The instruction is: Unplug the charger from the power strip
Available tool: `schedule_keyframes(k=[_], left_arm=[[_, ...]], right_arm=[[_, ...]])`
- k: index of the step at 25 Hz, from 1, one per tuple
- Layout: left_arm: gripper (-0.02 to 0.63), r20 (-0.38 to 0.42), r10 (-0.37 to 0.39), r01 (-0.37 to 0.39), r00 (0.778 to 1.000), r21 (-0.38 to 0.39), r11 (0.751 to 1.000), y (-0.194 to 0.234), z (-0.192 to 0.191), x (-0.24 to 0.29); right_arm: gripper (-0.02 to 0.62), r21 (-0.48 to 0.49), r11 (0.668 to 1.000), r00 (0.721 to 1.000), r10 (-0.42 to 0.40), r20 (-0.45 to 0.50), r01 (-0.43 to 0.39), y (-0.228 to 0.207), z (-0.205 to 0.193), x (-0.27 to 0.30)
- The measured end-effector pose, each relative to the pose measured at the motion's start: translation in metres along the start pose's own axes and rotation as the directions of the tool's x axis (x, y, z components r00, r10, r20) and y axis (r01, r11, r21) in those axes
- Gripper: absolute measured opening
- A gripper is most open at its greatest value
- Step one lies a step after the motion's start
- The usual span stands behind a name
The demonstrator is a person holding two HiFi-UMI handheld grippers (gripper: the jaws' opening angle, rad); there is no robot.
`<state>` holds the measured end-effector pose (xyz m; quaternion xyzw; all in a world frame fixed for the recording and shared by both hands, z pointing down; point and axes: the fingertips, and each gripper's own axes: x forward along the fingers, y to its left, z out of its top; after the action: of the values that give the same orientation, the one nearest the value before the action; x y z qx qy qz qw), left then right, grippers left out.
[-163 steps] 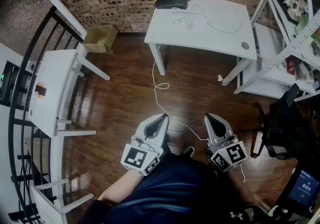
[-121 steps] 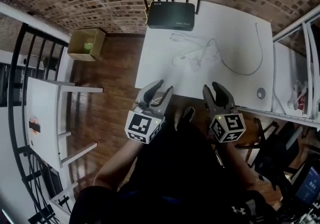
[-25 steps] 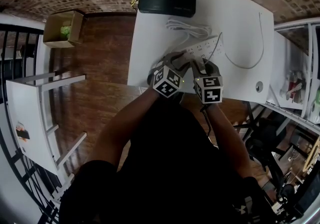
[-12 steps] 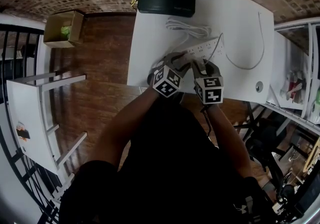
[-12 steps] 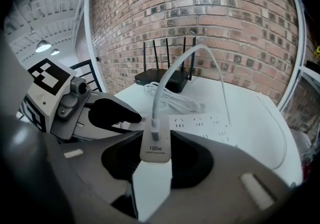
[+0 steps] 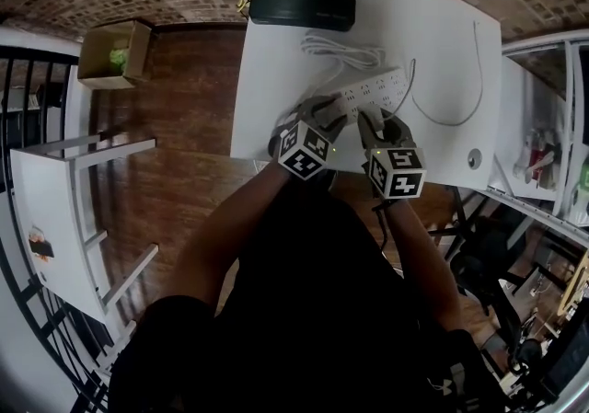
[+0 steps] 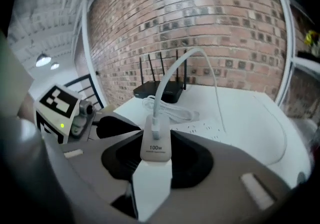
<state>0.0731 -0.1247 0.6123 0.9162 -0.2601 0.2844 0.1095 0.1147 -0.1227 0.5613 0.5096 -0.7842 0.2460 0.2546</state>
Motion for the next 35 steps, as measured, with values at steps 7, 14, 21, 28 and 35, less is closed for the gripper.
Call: schedule_keyframes(k=[7,14,21,28,35], left_arm=[[0.18,0.027,0.059,-0.056,0.998,-0.092,0.994,0.012,0.002,-0.015],[0.179,0.073,0.132,-0.113,0.989,-0.229,0.967,0.021,0.007,-0.059],[0.173,0.039,0.131,-0.116,0.991,-0.257,0.959,0.002,-0.002,-0.078],[0.173,0.021,0.136,-0.125,0.991,-0.268,0.955,-0.008,0.003,-0.092],[0.153,0.051,0.181,-0.158,0.982,-0.296,0.942,-0.011,0.021,-0.1]], right_arm=[[0.14,0.369,0.918,0.987,0.106,0.117,-0.143,-0.014,0.001,-0.016],[0.141,0.564,0.791,0.968,0.151,0.198,-0.239,-0.03,-0.012,-0.027],[0.141,0.723,0.661,0.979,0.159,0.127,-0.201,-0.055,-0.054,-0.027],[0.143,0.778,0.617,0.989,0.139,0.045,-0.122,-0.071,-0.085,-0.023],[0.162,0.724,0.679,0.985,0.175,-0.001,-0.12,-0.073,-0.09,-0.021]])
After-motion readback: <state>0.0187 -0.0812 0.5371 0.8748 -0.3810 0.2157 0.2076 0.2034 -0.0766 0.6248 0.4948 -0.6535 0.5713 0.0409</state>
